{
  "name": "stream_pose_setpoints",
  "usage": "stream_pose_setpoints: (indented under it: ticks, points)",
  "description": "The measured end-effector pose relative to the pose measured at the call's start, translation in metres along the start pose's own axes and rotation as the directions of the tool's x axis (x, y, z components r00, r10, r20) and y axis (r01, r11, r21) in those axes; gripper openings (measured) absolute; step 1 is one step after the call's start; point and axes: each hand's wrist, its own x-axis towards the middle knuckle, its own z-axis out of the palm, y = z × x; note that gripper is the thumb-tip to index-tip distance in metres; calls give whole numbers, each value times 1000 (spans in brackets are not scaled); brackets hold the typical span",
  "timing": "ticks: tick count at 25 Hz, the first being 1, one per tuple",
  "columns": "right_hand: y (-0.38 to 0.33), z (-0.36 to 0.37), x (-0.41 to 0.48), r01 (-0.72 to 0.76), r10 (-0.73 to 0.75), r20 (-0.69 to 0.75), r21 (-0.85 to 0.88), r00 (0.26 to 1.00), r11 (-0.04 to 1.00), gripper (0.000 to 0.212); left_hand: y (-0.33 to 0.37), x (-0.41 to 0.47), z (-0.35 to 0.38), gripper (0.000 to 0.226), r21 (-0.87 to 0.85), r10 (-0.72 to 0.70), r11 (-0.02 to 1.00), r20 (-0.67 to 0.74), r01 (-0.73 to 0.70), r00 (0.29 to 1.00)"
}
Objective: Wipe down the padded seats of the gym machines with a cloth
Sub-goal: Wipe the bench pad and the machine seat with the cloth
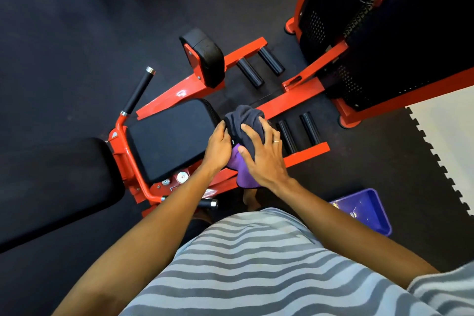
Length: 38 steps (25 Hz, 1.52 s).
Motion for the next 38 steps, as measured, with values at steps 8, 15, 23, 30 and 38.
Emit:
stream_pose_setpoints:
  ticks: [8,15,23,30,38]
  points:
    - [-30,-6,102,-362,354,219,-5,909,932,42,2,7,-1,30,-15,-65,998,-26,64,998]
    - [-22,4,25,-59,59,38,16,998,998,66,-16,-21,-1,38,-2,-58,998,6,58,998]
    - [-32,-4,106,-156,205,490,-138,847,978,42,-28,-28,7,41,-43,-154,987,-34,152,987]
    - [-3,23,148,-265,302,771,-178,560,948,42,-48,-34,14,86,-153,-281,949,-21,275,959]
    - [43,-56,82,-512,214,661,296,719,806,46,-34,-43,21,64,23,-233,972,39,232,972]
